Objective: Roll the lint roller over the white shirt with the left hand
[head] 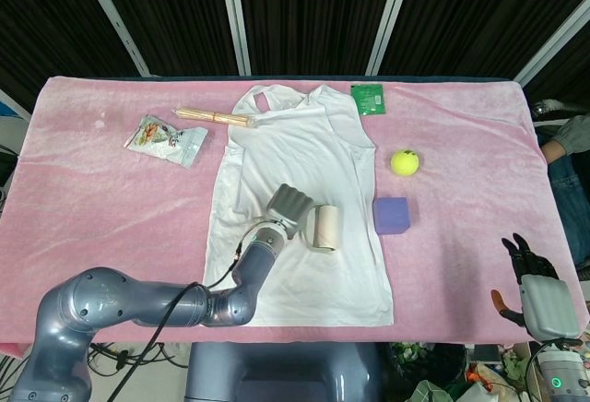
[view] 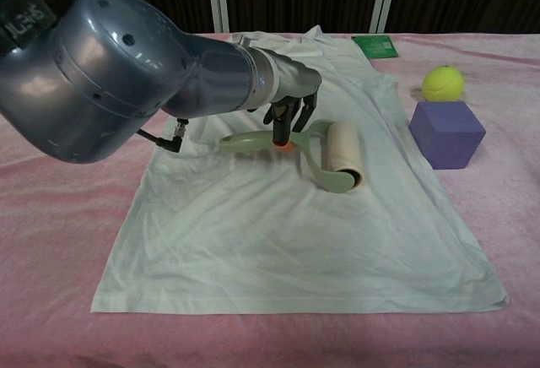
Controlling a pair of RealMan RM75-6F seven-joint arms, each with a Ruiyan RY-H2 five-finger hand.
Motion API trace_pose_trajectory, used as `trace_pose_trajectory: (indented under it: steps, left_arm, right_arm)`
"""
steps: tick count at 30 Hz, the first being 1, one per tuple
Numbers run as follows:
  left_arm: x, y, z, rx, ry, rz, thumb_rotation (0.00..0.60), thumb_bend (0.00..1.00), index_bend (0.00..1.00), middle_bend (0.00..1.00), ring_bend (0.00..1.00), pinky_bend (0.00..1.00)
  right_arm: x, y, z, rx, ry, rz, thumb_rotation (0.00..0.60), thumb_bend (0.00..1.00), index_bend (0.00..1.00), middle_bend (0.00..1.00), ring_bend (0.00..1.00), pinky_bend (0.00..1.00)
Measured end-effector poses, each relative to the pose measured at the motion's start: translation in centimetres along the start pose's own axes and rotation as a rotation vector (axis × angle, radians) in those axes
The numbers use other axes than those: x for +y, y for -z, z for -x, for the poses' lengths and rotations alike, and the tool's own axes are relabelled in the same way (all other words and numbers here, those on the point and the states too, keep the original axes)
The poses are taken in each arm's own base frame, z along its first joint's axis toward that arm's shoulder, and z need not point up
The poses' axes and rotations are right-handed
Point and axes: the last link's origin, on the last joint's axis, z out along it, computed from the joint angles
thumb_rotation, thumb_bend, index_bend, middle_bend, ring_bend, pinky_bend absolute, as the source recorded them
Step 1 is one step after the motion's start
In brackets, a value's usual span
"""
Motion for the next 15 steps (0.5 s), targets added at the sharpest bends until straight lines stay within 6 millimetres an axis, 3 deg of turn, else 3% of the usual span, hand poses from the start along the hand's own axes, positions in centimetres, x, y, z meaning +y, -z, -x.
trace_pose_trajectory:
  steps: [8,15]
  left_arm:
    - [-2.6,1.0,1.3,-0.038,-0.074,-0.025,0.600,0.56,0.69,0.67,0.53,0.70]
    - [-6.4,2.0,2.9,-0.076,-0.115,-0.070,0.600,0.56,0.69,0.67,0.53,0.70]
  right_arm:
    - [0.0,0.0,0.0,-0.001,-0.006,0.005,0.600,0.28,0.04,0.00,0.15,0.15]
    - [0.0,0.0,0.0,-0.002,-0.010,0.009,0.600,0.28,0.04,0.00,0.15,0.15]
